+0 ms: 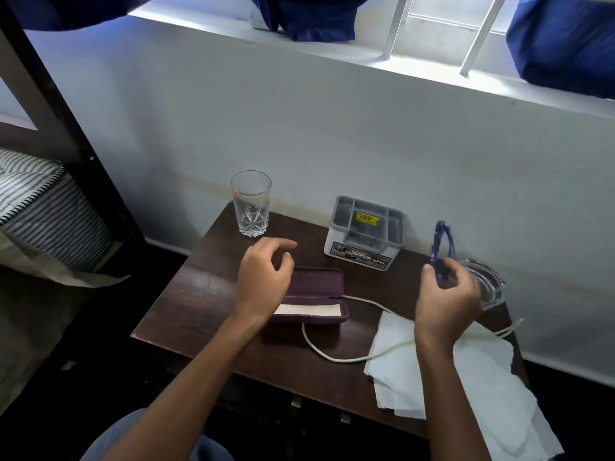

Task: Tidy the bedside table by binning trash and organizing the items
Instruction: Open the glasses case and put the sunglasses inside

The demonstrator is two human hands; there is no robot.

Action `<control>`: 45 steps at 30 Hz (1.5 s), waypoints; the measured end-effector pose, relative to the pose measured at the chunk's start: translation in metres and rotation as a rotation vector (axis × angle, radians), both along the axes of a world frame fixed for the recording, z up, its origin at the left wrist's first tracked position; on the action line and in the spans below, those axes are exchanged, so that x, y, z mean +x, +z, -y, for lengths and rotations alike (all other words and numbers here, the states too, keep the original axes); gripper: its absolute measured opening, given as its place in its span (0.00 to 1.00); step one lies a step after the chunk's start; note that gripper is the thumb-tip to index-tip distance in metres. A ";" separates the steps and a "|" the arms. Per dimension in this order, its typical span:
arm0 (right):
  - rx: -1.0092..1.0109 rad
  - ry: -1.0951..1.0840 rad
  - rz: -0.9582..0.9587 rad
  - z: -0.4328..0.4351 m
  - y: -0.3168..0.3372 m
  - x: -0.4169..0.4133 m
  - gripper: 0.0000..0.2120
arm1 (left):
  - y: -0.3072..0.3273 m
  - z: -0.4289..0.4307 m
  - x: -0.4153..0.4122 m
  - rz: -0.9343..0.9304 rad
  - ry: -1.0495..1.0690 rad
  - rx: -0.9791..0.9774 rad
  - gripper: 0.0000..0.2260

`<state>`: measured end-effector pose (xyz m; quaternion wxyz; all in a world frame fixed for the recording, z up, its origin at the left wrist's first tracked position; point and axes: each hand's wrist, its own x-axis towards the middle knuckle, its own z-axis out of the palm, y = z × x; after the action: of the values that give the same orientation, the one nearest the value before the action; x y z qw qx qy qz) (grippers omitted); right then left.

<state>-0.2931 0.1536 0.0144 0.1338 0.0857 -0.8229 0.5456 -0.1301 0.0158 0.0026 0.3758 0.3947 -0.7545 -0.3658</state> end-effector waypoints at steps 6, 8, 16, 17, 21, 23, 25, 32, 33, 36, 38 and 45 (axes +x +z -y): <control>-0.542 0.313 0.604 0.024 0.010 0.030 0.09 | 0.008 -0.014 -0.011 -0.207 -0.159 0.322 0.09; -0.604 0.382 0.719 0.030 0.011 0.043 0.07 | 0.008 -0.017 -0.012 -0.227 -0.223 0.404 0.08; -0.584 0.707 0.818 0.041 0.011 0.073 0.07 | 0.011 -0.013 -0.011 -0.421 -0.274 0.556 0.04; -0.553 0.734 0.813 0.042 0.010 0.075 0.07 | 0.010 -0.011 -0.010 -0.436 -0.277 0.565 0.03; -0.369 0.827 0.720 0.044 0.007 0.078 0.09 | 0.008 -0.003 -0.005 -0.394 -0.307 0.502 0.05; -0.309 0.817 0.672 0.043 0.006 0.074 0.11 | 0.006 0.004 0.000 -0.301 -0.290 0.394 0.07; -0.323 0.740 0.656 0.040 0.005 0.067 0.14 | 0.004 0.014 0.008 -0.147 -0.289 0.289 0.07; -0.176 0.729 0.527 0.031 -0.003 0.043 0.16 | -0.004 0.025 0.025 0.212 -0.407 0.216 0.05; -0.074 0.721 0.462 0.031 -0.005 0.043 0.13 | -0.004 0.025 0.025 0.235 -0.413 0.213 0.04; 0.141 0.679 0.362 0.030 -0.013 0.041 0.07 | -0.005 0.025 0.025 0.298 -0.392 0.192 0.03; 0.241 0.666 0.336 0.031 -0.017 0.041 0.06 | -0.006 0.026 0.027 0.345 -0.381 0.214 0.03; 0.573 0.677 0.228 0.033 -0.028 0.045 0.07 | -0.013 0.023 0.026 0.543 -0.350 0.210 0.08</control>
<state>-0.2485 0.1204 -0.0133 -0.1727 0.3226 -0.8757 0.3149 -0.1038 -0.0075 -0.0100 0.0500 0.3785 -0.8416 -0.3820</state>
